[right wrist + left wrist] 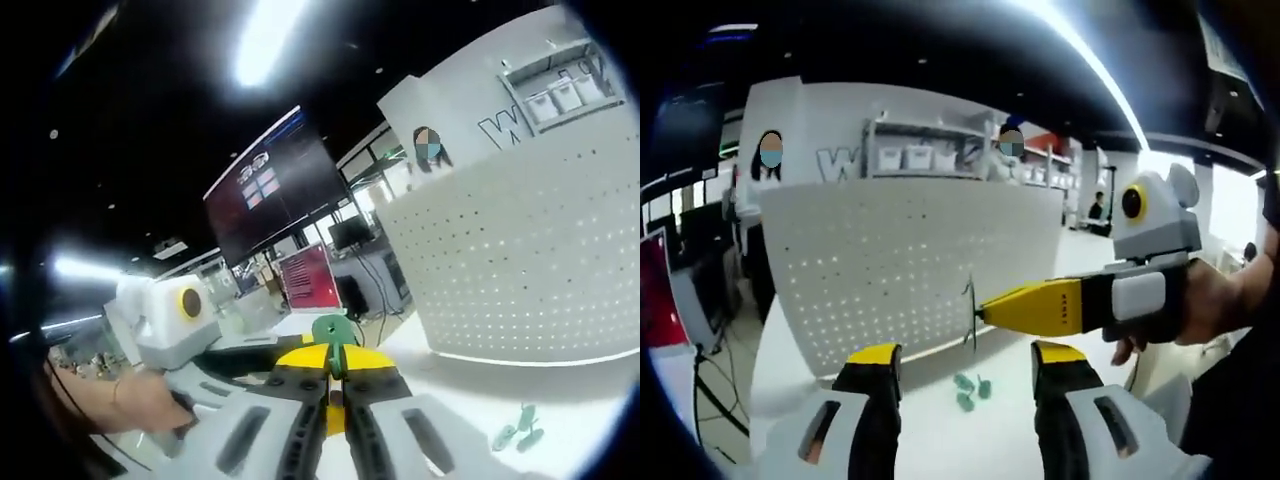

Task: Insert the hook assembly into the mounting plate slot until the hook locks in place.

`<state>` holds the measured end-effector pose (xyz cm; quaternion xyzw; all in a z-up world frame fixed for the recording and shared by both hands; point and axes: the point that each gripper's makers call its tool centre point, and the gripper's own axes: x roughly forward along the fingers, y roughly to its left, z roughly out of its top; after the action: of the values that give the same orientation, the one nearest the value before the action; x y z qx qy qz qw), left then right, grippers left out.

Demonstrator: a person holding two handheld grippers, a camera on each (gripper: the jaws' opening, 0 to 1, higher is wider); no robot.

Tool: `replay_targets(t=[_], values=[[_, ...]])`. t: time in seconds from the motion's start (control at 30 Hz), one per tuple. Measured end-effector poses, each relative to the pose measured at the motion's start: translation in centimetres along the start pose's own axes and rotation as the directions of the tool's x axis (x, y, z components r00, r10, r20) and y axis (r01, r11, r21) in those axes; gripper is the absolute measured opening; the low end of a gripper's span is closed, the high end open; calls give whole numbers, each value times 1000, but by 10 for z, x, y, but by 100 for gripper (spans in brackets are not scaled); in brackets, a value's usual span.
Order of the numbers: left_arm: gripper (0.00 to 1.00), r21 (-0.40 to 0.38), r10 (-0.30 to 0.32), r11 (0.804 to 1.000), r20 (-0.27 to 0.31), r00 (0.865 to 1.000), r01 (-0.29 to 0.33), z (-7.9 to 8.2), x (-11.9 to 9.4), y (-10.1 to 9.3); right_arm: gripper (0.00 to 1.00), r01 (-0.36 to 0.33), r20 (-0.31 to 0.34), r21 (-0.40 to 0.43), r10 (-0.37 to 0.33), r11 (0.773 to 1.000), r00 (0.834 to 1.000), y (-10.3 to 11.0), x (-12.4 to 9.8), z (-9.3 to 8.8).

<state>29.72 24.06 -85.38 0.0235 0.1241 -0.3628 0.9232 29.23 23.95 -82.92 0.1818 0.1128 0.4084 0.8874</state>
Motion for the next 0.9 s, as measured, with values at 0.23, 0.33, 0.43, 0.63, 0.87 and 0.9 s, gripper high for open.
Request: replay_targets(t=[0.23,0.33,0.43,0.63,0.87,0.9], values=[[79,-21,-13,1000,11,1000,13,-3,1,-6,0,5,-5,-23,-5,1000,1000,-1,0,0],[83,3,-10,1000,34,999,10,0,1,-8,0,9,-11,-23,-9,1000,1000,-2,1,-2],[86,10,3,1000,46,999,-3,2,-1,-6,0,11,-14,-33,-12,999,1000,-3,1,-2],[93,-31,14,999,62,998,-12,2,-4,1,0,33,-11,-51,-33,998,999,-11,1,0],[100,-74,15,997,71,997,-10,0,-5,4,0,118,41,-139,-113,983,993,-30,1,11],[100,-75,14,997,71,997,-9,-1,-4,4,0,135,55,-152,-128,979,990,-33,1,14]])
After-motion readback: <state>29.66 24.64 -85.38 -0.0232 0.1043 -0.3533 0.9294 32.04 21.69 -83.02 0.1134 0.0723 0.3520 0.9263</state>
